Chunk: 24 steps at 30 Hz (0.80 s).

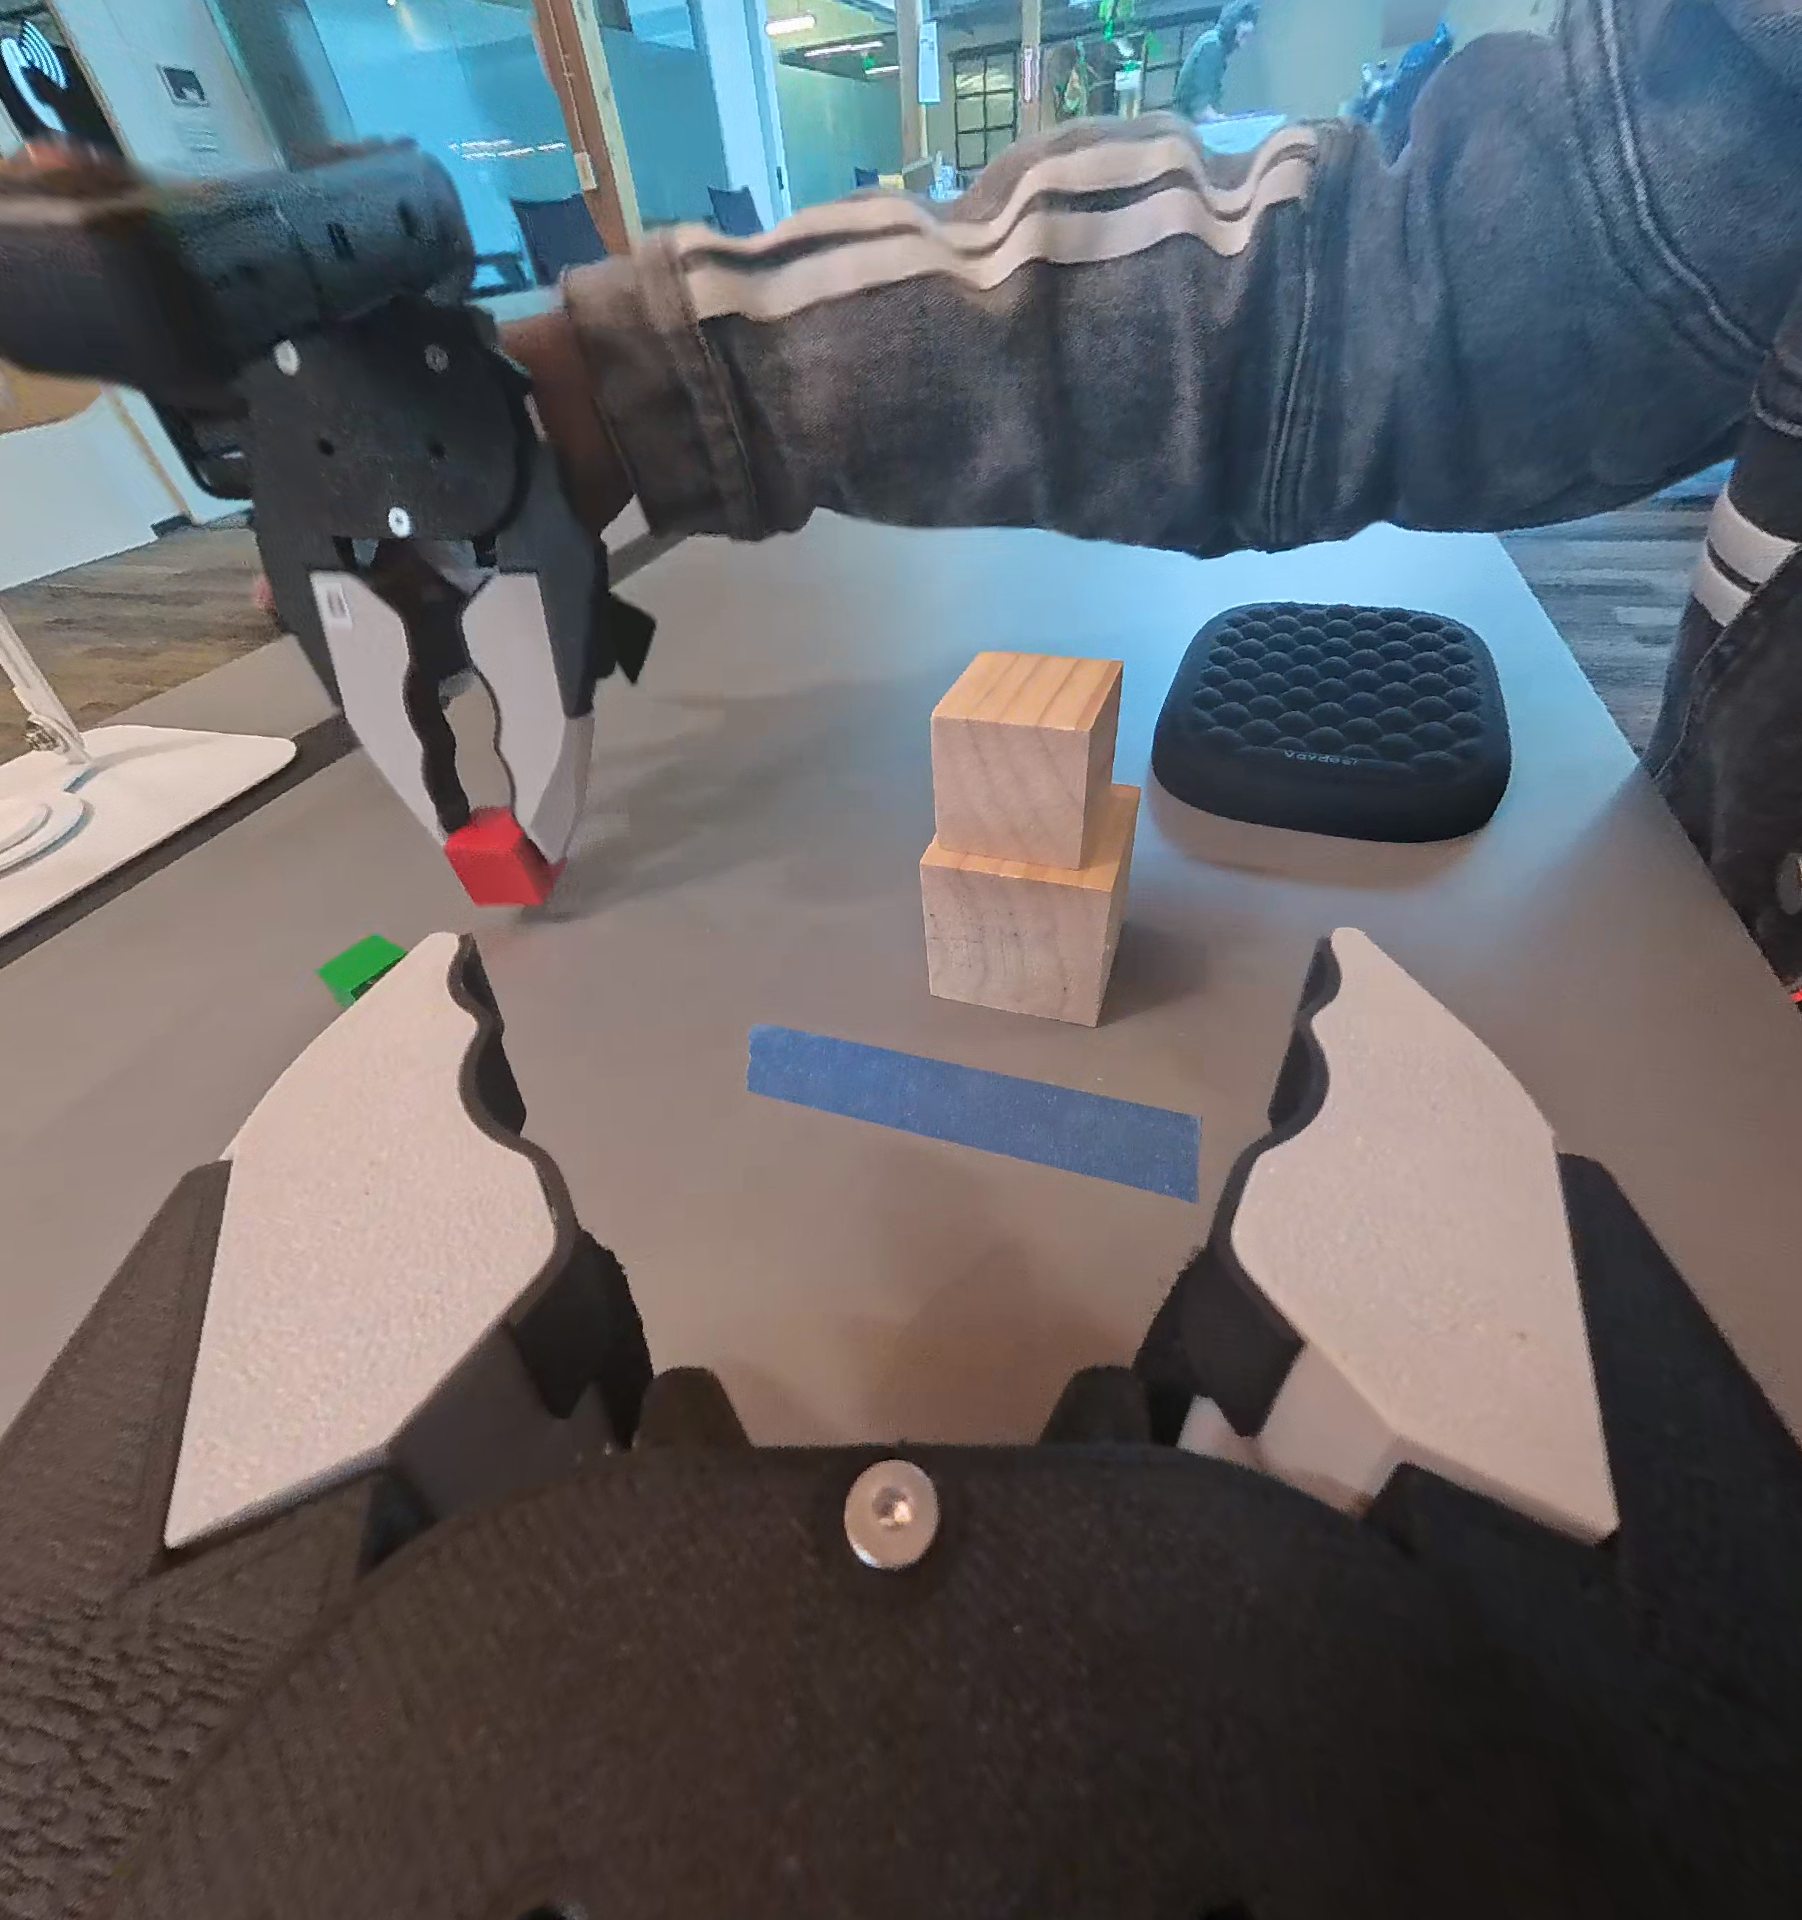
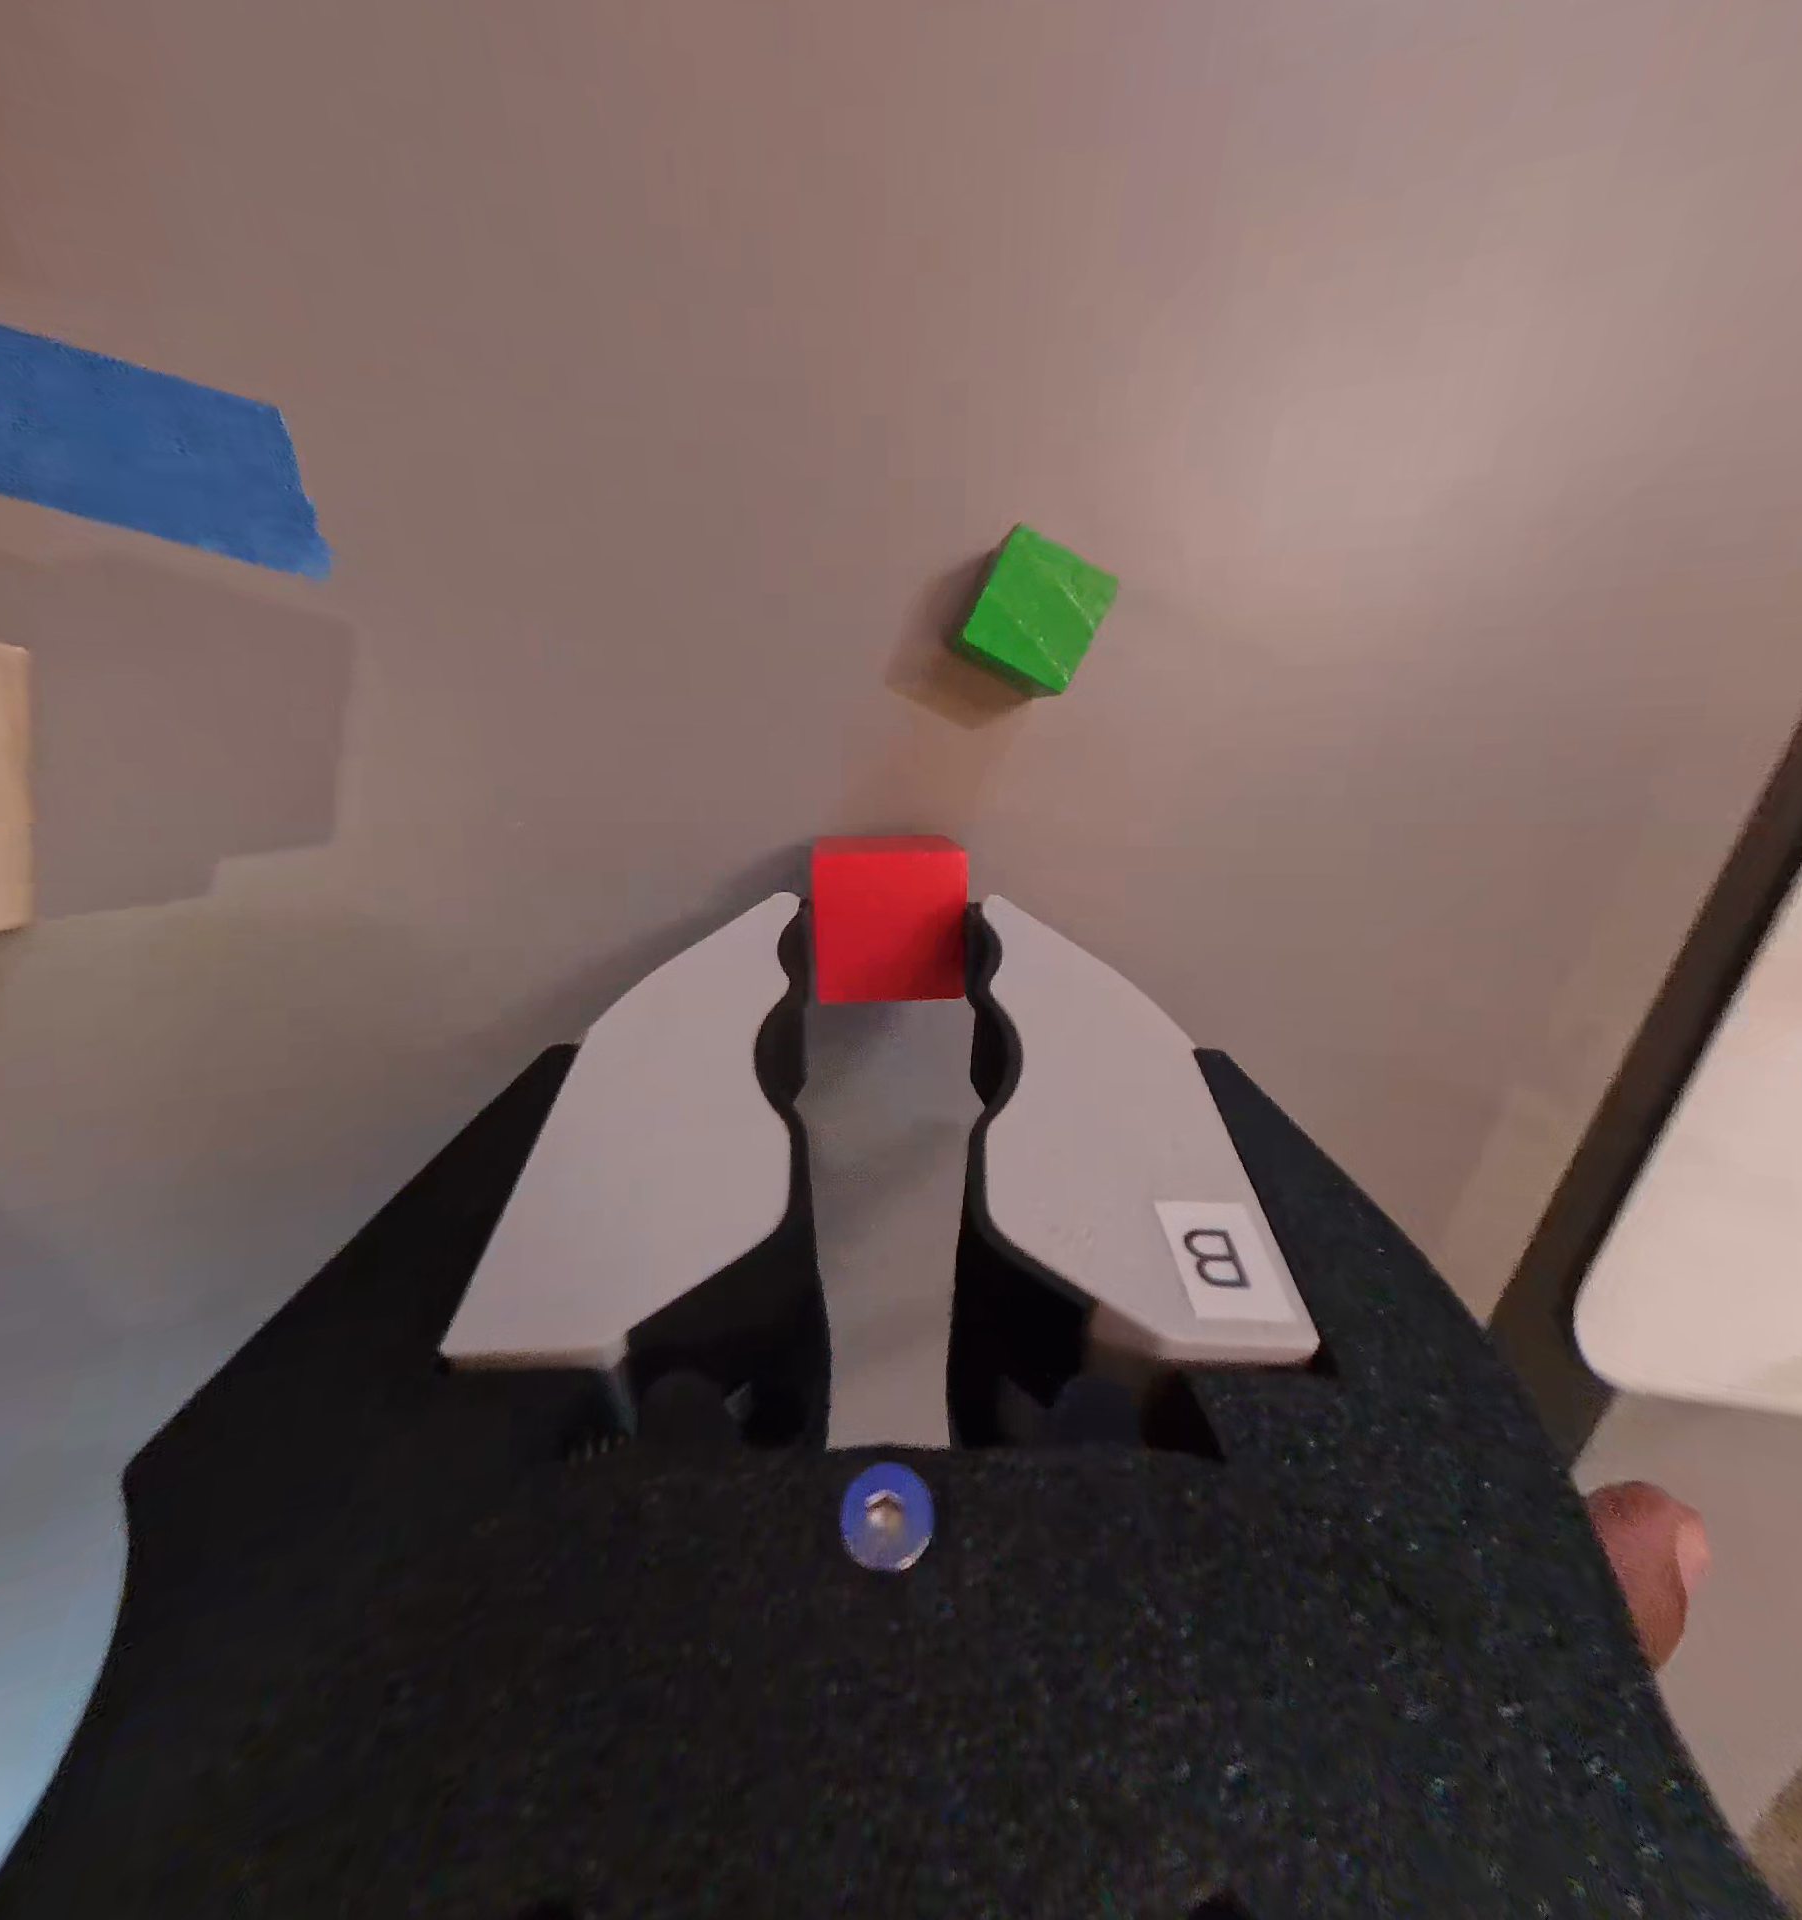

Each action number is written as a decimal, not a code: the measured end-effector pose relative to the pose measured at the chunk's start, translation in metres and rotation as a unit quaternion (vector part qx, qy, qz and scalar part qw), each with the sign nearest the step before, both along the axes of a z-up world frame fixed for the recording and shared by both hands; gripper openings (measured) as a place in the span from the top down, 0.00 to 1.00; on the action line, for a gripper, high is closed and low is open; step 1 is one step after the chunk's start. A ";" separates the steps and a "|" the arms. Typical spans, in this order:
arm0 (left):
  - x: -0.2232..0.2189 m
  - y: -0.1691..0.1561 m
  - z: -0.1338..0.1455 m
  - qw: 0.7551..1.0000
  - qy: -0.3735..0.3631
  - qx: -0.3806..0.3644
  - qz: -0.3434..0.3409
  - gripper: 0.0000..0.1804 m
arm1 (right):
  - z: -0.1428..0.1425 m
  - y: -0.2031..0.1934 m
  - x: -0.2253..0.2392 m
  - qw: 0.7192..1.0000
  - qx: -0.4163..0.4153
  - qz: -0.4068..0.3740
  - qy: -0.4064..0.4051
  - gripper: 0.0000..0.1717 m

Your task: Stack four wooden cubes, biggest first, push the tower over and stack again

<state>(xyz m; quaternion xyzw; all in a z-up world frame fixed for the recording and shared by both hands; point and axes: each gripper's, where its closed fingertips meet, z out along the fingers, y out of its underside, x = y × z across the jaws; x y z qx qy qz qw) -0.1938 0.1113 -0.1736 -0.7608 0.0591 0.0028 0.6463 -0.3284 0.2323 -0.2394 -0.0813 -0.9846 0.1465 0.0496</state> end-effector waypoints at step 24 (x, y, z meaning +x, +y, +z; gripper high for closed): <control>0.005 0.001 0.002 1.000 0.011 0.001 -0.006 0.22 | 0.083 -0.052 0.167 0.987 0.024 -0.151 -0.040 0.84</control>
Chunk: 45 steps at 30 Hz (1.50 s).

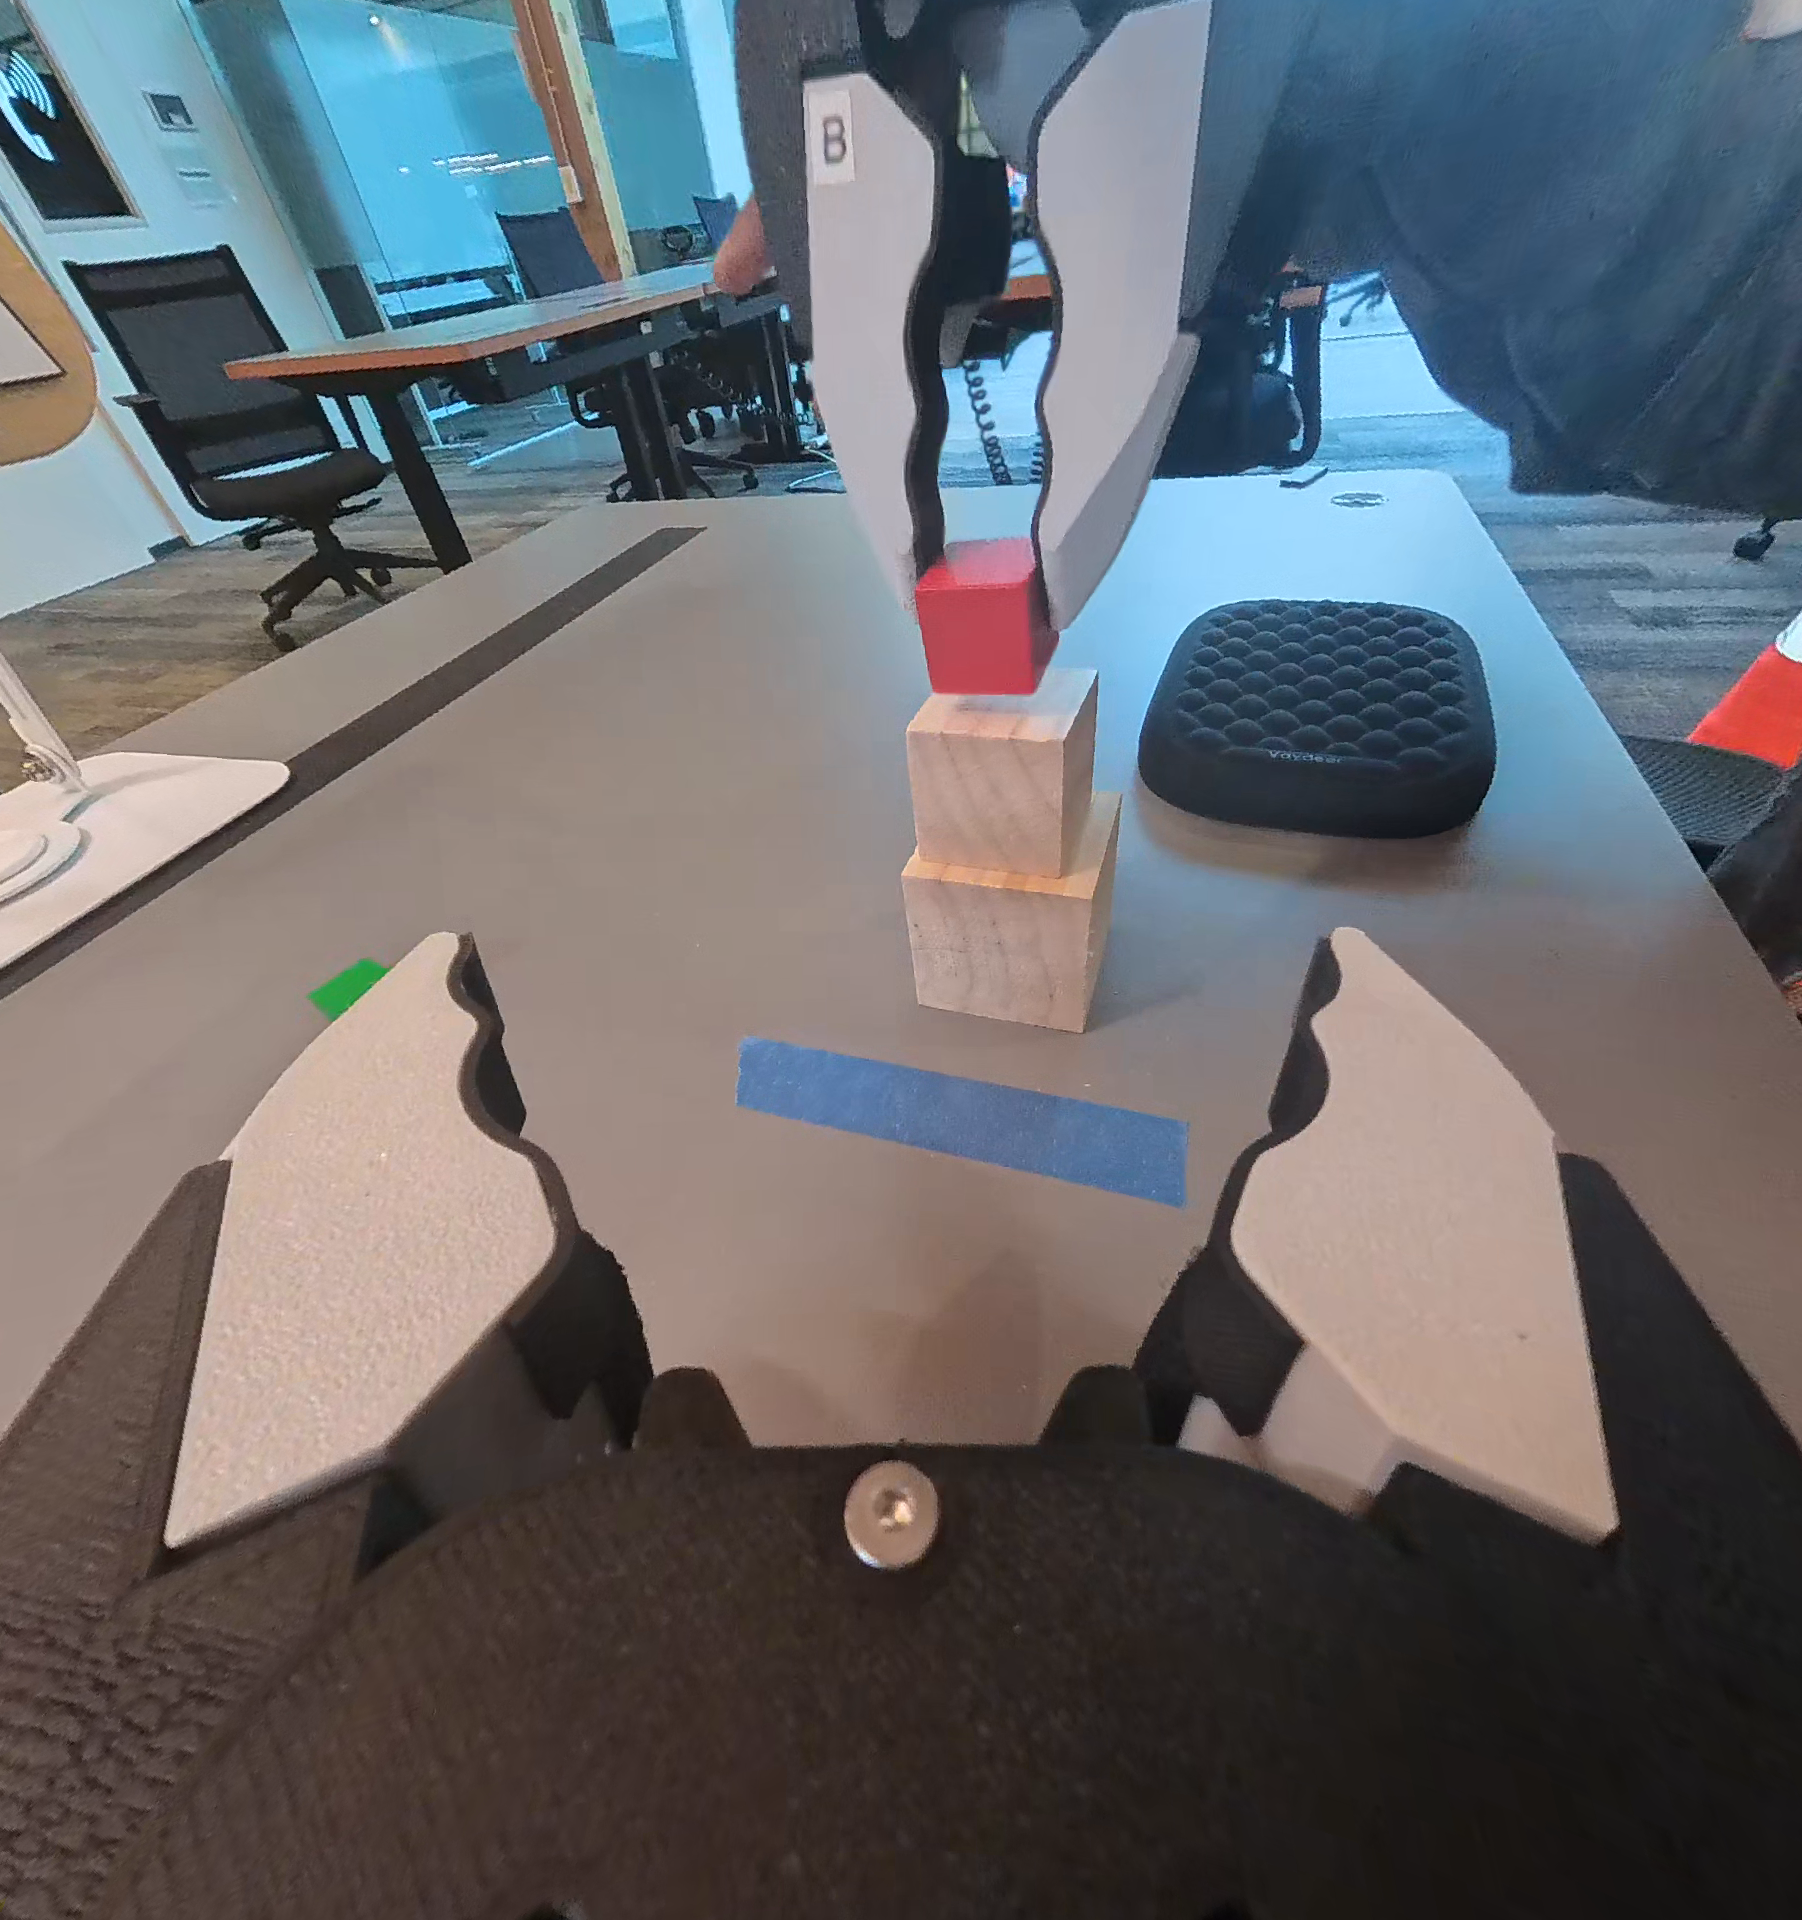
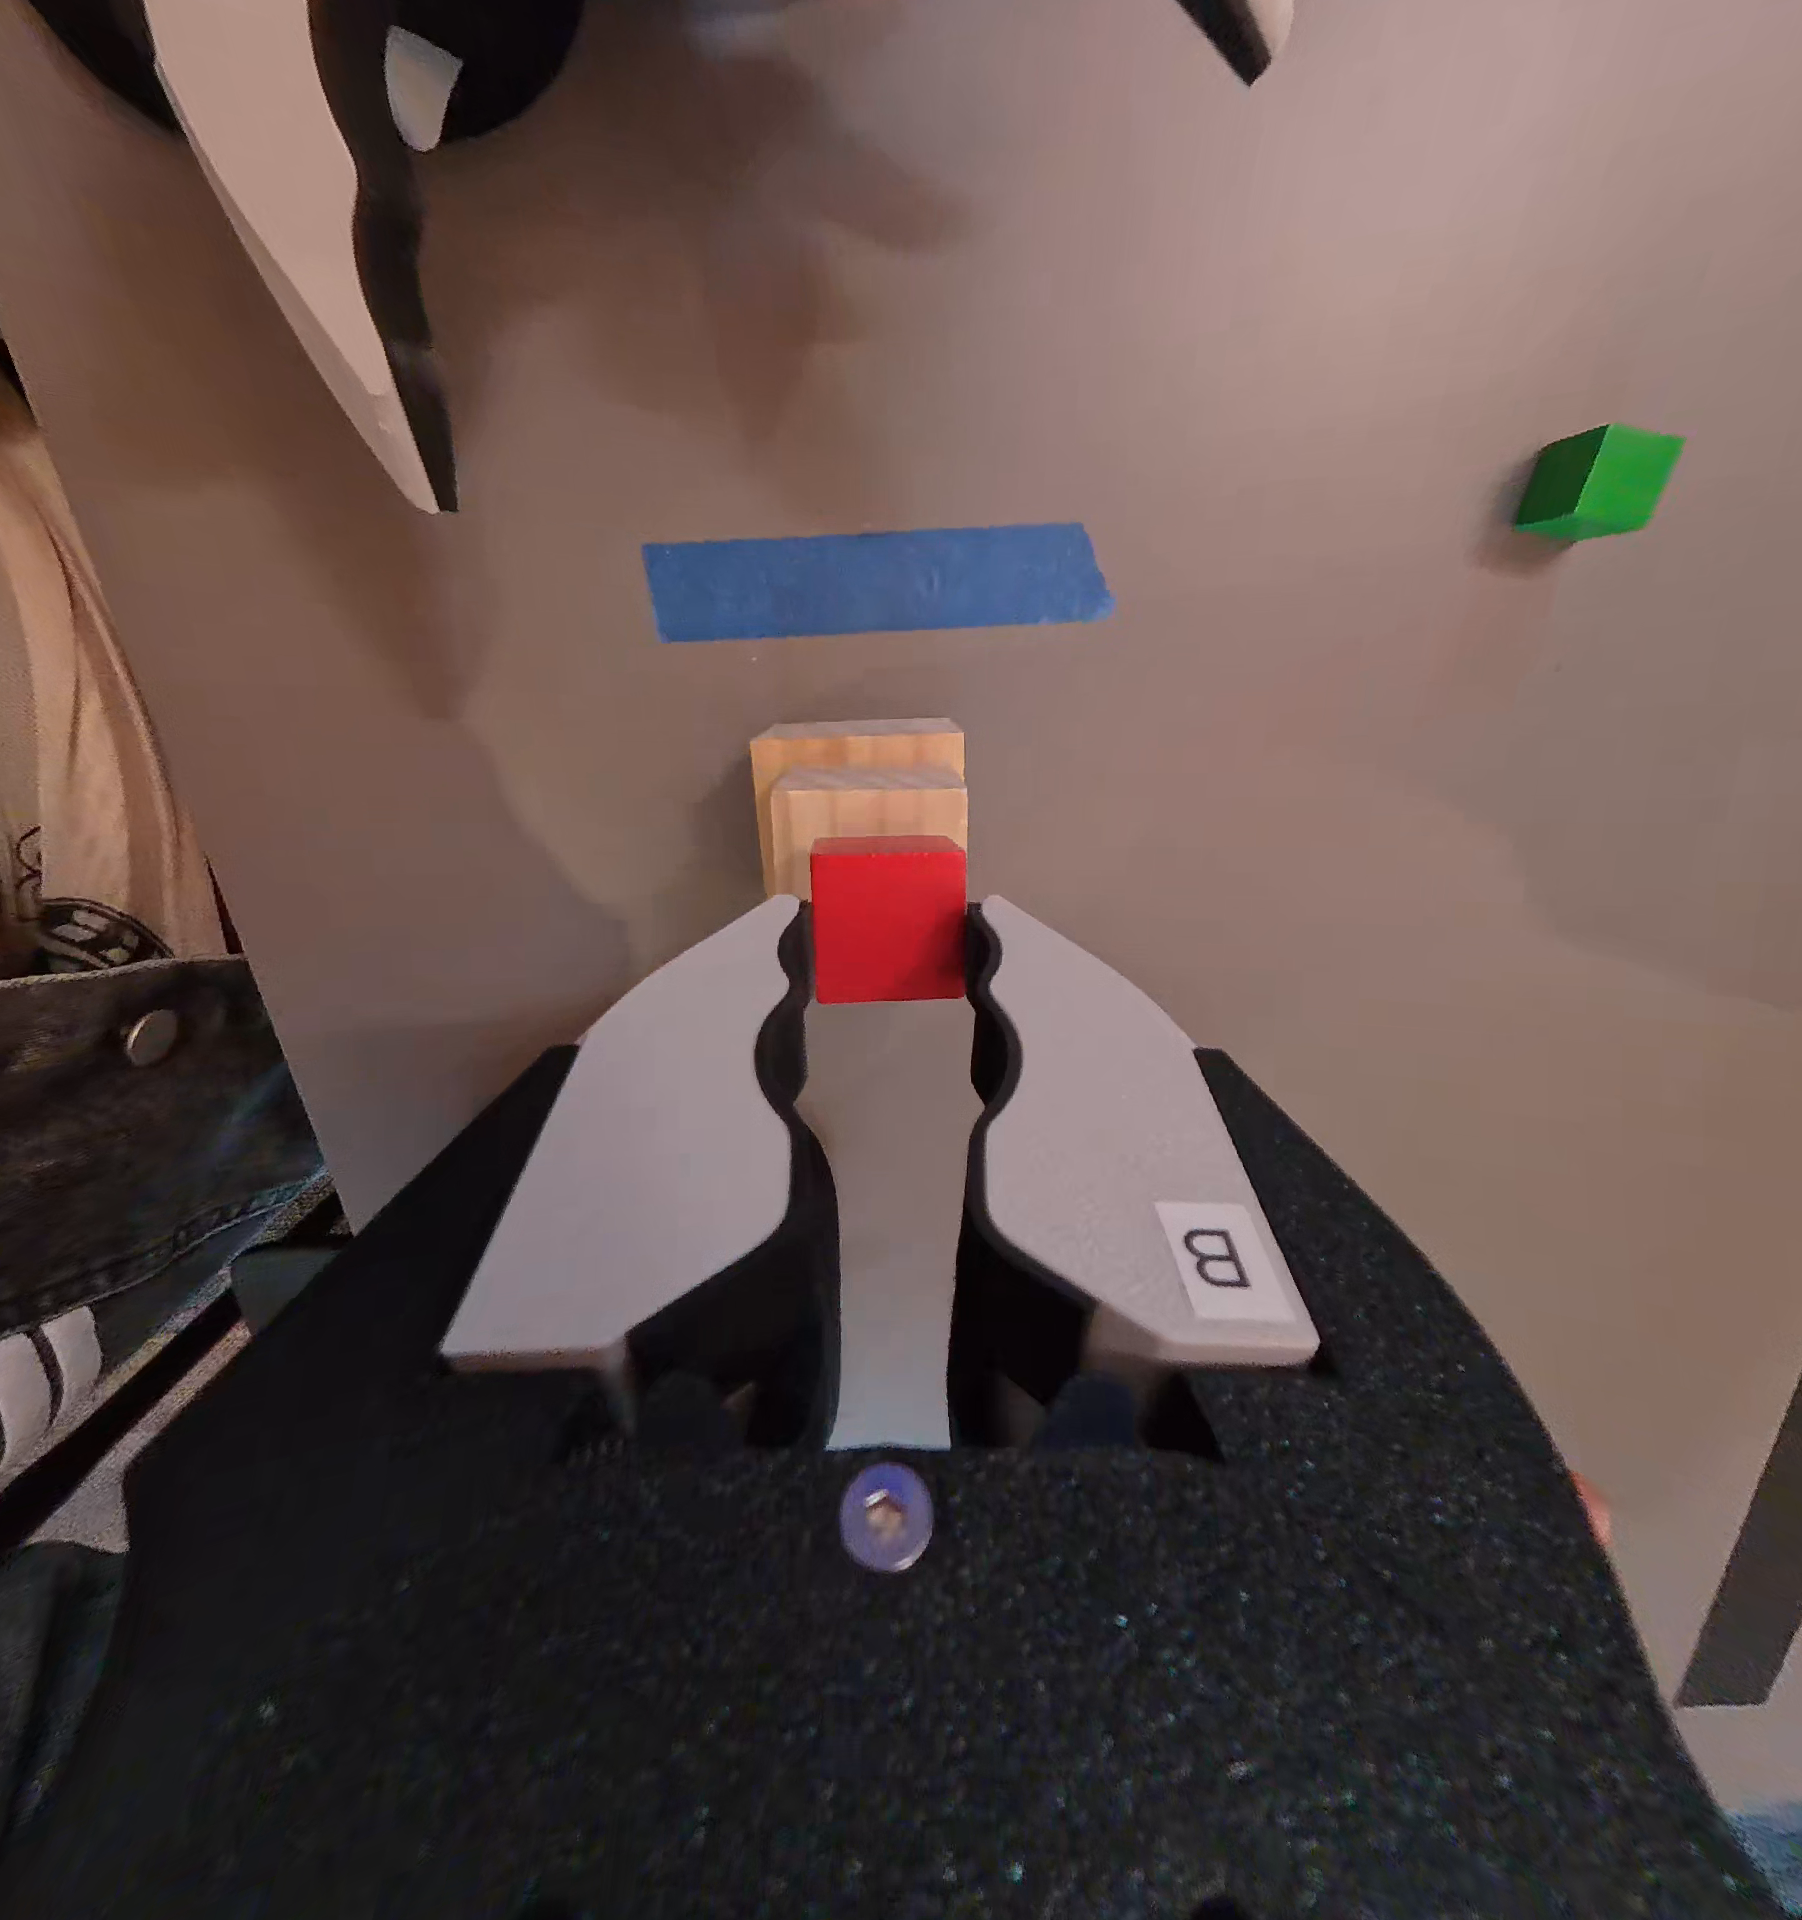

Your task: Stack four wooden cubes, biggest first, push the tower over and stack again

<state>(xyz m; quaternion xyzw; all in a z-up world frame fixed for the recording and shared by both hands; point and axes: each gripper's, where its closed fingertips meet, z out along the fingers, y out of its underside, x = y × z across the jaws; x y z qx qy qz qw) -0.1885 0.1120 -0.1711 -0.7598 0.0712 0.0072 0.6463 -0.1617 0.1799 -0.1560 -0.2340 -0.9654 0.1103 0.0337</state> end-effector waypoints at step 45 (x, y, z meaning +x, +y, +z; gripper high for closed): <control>0.000 0.000 -0.003 1.000 -0.008 -0.003 -0.004 0.22 | -0.010 0.009 -0.143 0.976 -0.187 -0.015 0.109 0.88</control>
